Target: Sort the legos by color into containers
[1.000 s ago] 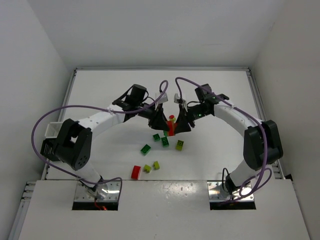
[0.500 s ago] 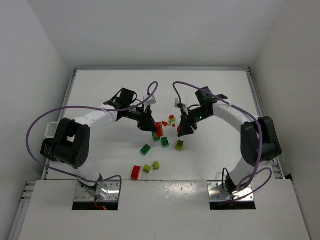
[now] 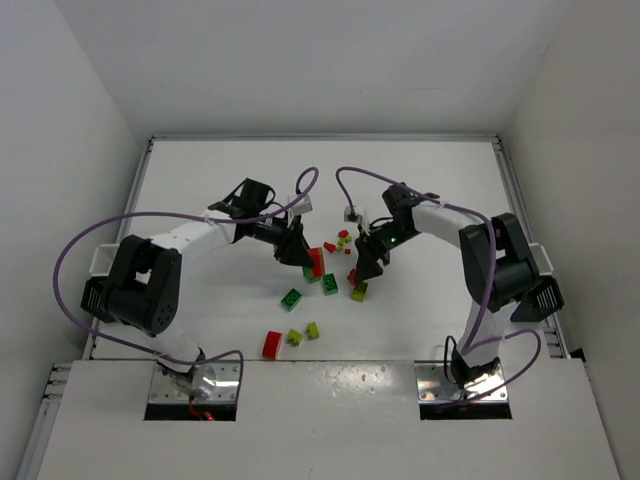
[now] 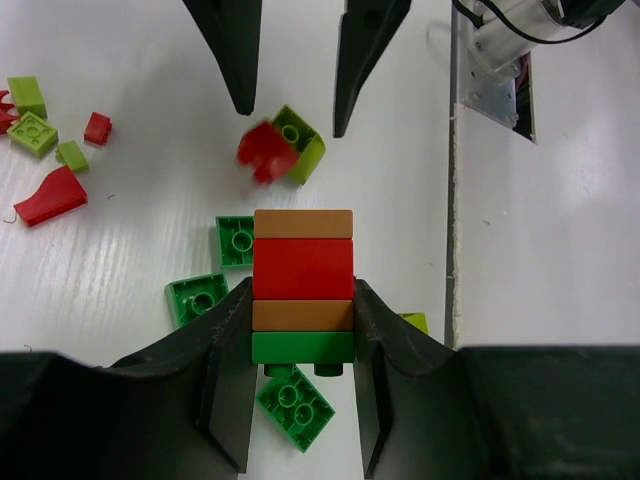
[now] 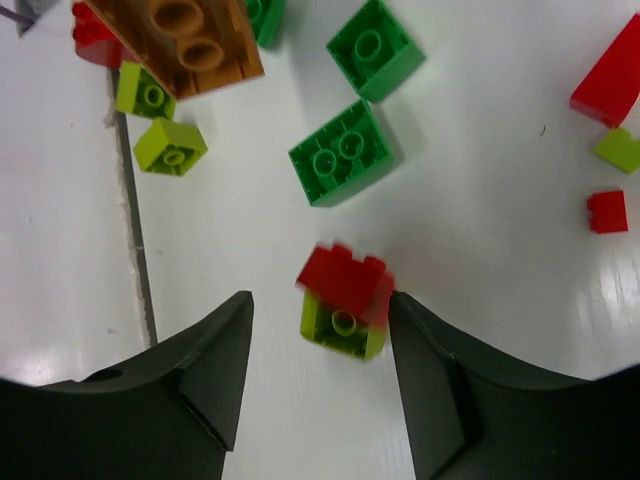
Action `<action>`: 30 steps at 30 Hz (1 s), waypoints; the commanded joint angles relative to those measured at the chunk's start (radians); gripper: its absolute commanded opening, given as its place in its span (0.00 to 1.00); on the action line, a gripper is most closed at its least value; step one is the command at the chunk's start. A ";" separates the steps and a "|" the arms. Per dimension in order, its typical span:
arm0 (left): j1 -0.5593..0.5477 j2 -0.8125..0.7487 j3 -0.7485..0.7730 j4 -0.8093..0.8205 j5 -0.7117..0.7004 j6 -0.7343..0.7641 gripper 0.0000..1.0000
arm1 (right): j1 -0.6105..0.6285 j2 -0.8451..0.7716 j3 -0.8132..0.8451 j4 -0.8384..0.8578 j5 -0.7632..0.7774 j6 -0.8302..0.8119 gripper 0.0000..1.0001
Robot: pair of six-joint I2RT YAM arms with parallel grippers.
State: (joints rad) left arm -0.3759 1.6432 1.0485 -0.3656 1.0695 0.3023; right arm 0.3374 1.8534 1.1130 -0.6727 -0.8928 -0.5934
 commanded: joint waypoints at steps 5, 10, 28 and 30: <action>-0.018 0.058 0.016 0.008 0.083 0.025 0.00 | 0.057 -0.071 0.084 0.128 -0.205 0.209 0.68; -0.018 0.058 0.027 0.017 0.124 0.003 0.00 | 0.097 -0.092 0.038 0.341 -0.227 0.426 0.68; -0.037 0.038 0.018 0.017 0.156 0.003 0.00 | 0.153 -0.083 0.028 0.351 -0.232 0.443 0.24; -0.028 0.038 0.018 0.017 0.156 0.003 0.00 | 0.141 -0.092 0.028 0.326 -0.232 0.406 0.15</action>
State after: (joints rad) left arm -0.4061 1.7084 1.0500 -0.3706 1.1873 0.2832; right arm 0.4816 1.7943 1.1412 -0.3031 -1.0863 -0.1196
